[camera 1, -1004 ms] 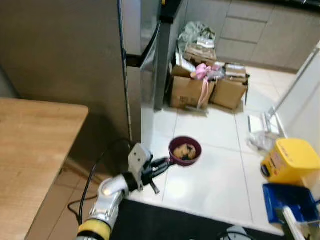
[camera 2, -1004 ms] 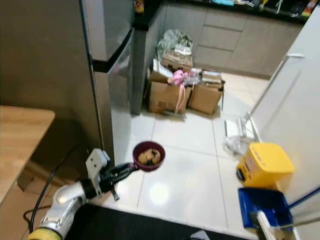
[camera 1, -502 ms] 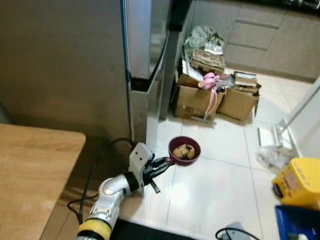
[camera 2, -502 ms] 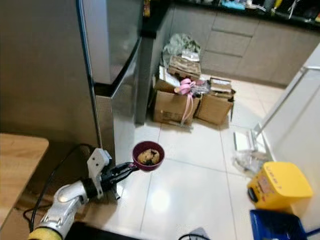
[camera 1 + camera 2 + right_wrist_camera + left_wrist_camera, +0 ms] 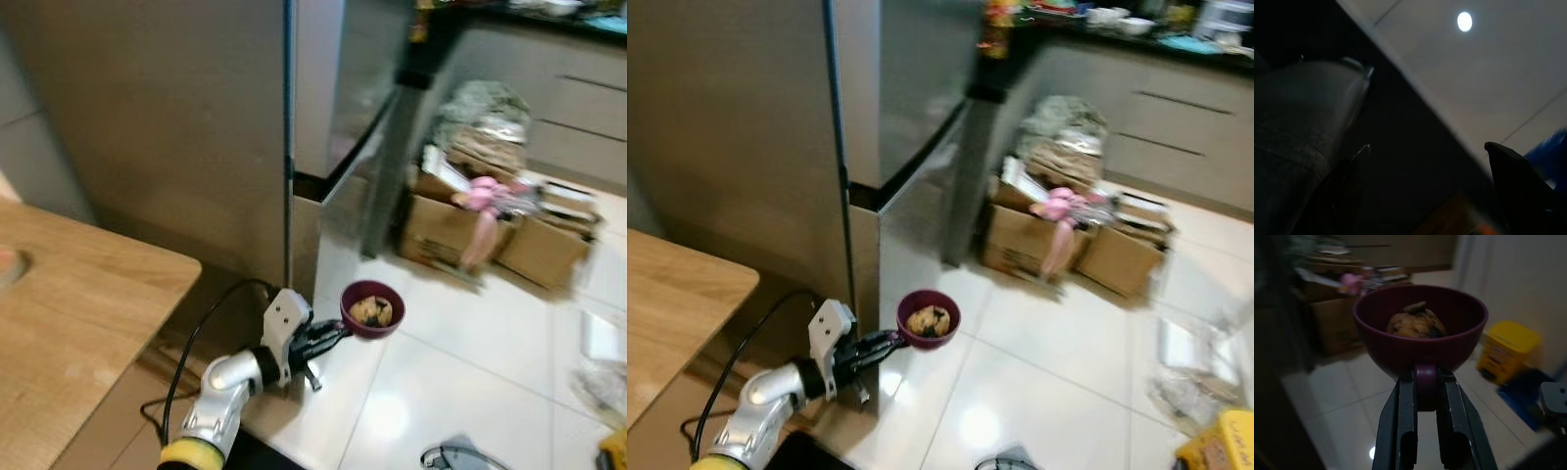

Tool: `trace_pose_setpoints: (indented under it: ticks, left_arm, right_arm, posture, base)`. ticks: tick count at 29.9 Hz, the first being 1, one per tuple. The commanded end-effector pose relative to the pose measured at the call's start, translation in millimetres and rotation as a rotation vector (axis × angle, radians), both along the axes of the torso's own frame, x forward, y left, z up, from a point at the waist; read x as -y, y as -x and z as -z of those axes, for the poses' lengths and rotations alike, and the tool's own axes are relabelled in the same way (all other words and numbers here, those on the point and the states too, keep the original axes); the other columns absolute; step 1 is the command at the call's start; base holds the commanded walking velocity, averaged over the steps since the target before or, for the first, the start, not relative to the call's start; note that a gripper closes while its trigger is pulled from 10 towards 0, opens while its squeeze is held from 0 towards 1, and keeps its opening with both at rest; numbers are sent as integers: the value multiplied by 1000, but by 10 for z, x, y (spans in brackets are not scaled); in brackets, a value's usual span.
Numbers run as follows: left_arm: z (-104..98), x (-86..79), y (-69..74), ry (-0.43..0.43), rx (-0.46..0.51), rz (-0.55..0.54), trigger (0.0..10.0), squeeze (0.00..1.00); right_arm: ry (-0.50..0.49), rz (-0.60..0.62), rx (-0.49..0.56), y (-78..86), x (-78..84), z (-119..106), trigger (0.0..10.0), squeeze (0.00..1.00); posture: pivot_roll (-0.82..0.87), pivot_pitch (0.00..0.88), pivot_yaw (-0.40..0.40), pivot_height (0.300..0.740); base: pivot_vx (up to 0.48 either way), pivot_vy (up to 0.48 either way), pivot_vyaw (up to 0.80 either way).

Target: Restocking fridge

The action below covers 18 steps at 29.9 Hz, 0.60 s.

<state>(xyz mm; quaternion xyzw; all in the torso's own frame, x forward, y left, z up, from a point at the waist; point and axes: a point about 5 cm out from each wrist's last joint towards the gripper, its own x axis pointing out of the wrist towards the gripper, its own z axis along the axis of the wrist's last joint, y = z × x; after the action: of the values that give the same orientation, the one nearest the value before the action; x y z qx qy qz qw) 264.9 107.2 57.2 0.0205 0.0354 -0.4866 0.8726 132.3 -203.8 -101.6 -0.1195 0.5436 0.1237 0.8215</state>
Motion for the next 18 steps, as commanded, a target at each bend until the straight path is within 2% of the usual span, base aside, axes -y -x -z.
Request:
trace_pose_setpoints:
  ticks: [1, 18]
  left_arm:
    - [-71, 31, -27, 7, 28, 8, 10000, 0]
    - [-68, 51, 24, 0, 12, 45, 10000, 0]
  right_arm:
    - [-9, 16, 9, -23, 15, -11, 10000, 0]
    - [-8, 13, 4, -13, 115, -30, 10000, 0]
  posture:
    - [96, 2, -90, 740]
    - [96, 1, -91, 740]
  base:
    - [270, -394, 794]
    - [274, -391, 790]
